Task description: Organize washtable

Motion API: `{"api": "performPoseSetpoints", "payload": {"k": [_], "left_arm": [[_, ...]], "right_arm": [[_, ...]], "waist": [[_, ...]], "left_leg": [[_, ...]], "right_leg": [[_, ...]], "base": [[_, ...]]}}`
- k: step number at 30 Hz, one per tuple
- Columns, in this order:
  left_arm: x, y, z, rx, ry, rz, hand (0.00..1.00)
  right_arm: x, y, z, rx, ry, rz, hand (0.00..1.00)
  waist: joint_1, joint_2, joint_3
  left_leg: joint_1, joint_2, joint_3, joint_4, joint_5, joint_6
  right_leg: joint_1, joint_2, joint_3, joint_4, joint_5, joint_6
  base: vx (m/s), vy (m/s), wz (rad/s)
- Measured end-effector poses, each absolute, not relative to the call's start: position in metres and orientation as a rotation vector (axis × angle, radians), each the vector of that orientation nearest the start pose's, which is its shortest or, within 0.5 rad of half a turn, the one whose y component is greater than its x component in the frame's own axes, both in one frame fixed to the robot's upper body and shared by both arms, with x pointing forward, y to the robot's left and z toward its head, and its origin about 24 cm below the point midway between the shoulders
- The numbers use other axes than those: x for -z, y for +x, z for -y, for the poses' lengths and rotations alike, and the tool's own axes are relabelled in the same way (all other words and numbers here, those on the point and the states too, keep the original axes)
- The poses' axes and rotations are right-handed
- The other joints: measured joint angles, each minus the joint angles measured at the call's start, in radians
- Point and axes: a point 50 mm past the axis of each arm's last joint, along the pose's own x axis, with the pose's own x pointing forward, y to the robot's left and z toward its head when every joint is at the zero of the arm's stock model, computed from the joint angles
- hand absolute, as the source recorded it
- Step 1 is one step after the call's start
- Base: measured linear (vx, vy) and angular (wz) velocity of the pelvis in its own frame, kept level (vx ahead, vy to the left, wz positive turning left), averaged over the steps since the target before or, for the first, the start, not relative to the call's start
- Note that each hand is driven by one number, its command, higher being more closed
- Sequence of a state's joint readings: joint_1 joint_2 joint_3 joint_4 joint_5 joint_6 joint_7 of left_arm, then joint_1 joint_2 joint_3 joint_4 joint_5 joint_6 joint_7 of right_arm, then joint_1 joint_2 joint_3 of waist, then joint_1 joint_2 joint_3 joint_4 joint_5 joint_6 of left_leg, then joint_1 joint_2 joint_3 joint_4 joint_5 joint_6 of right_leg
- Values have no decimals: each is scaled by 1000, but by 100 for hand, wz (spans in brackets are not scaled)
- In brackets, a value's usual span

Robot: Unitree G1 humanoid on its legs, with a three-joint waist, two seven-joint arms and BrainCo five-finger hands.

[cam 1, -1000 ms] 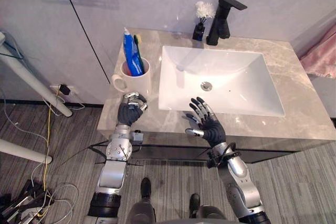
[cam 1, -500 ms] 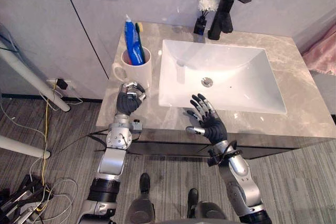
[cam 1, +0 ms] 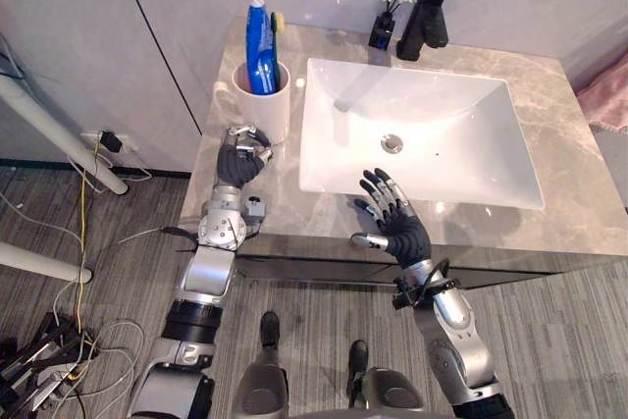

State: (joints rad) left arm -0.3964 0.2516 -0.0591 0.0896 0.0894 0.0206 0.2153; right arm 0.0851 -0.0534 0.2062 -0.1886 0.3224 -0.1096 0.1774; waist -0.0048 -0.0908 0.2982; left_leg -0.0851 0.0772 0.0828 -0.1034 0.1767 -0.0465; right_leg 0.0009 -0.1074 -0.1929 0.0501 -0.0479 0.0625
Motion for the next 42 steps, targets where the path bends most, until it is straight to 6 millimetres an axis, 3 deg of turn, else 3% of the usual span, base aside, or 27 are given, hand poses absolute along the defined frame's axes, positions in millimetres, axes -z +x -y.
{"api": "performPoseSetpoints", "payload": {"k": [15, 24, 35, 38, 42], "left_arm": [[-182, 344, -160, -144, 298, 429, 100], [-232, 360, -175, -222, 265, 527, 100], [-249, 376, -188, -253, 281, 501, 100], [-246, 376, -188, -248, 287, 494, 100], [-227, 365, -184, -215, 282, 493, 100]], "right_arm": [[-95, 226, 108, -367, 289, 307, 0], [-103, 223, 109, -366, 280, 349, 0], [-104, 220, 110, -369, 265, 371, 0], [-104, 220, 110, -368, 265, 373, 0], [-101, 220, 109, -371, 267, 360, 0]], "waist": [[0, -16, 83], [3, -38, 121], [16, -69, 131], [17, -71, 130], [15, -72, 107]], "left_leg": [[-7, -2, 0, 0, 3, 4], [-9, -2, 2, 1, 3, 4], [-8, -1, 2, 1, -2, -1], [-8, -2, 1, 1, -2, -2], [-16, -3, -1, 0, -6, -6]], "right_leg": [[-8, -1, 2, 2, 2, -1], [-8, 0, 5, -1, 8, 2], [-6, 0, 17, -16, 14, 12], [-5, -1, 20, -16, 15, 12], [-6, -1, 20, -18, 13, 14]], "base": [[0, 0, 0], [3, -1, 0], [0, 0, -2], [0, 0, 0], [0, 0, 0]]}}
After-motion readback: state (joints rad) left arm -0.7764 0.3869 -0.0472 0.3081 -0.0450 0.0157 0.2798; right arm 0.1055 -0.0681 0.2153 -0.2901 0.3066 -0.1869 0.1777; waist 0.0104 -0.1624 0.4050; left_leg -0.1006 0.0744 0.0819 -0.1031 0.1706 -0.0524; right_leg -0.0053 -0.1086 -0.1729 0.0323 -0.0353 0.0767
